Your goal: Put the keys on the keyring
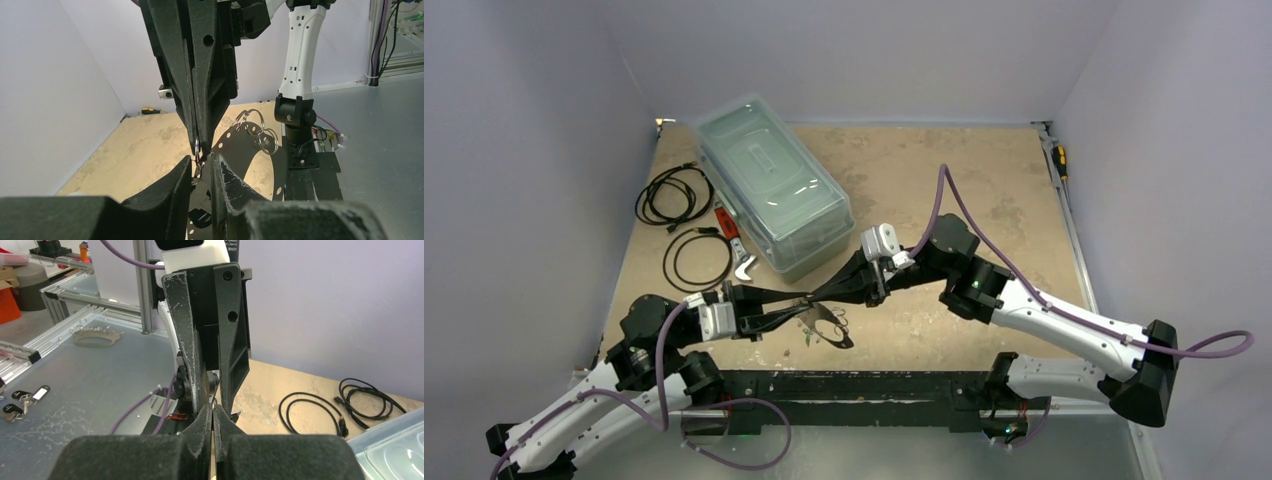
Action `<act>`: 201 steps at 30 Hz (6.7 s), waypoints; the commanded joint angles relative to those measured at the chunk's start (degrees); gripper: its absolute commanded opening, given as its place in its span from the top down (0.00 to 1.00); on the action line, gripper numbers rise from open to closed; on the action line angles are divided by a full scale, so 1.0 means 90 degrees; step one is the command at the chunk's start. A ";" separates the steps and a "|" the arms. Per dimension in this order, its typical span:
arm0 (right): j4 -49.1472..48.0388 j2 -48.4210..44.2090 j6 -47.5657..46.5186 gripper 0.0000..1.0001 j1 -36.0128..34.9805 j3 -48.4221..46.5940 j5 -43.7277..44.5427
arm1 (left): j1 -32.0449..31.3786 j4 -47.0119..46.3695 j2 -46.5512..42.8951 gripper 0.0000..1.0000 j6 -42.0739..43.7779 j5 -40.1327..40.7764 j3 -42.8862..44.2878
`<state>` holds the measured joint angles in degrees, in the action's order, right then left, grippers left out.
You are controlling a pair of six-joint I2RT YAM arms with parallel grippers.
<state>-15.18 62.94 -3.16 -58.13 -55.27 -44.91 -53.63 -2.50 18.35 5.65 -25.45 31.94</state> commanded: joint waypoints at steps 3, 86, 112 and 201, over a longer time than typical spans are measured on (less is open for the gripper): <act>-0.0698 -0.0006 0.0160 1.00 -0.0035 -0.0091 -0.0240 | 0.0025 -0.0128 0.0133 0.87 0.0051 -0.0013 0.0014; 0.1872 -0.0246 -0.1077 1.00 -0.0035 -0.0617 0.0714 | 0.0070 0.0074 0.0393 0.47 -0.0210 0.0520 0.0168; -0.1961 -0.0836 0.0914 1.00 -0.0034 0.0964 -0.0278 | 0.0070 -0.0474 -0.0110 0.57 0.0001 -0.0525 -0.0212; -0.2490 -0.0167 0.1181 1.00 -0.0035 0.0789 0.0124 | 0.0070 -0.0160 0.0000 0.77 0.0003 -0.0263 -0.0004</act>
<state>-35.42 61.89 8.32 -58.24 -44.71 -43.22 -53.10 -3.49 17.52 5.65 -28.73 30.11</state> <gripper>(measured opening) 0.005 0.252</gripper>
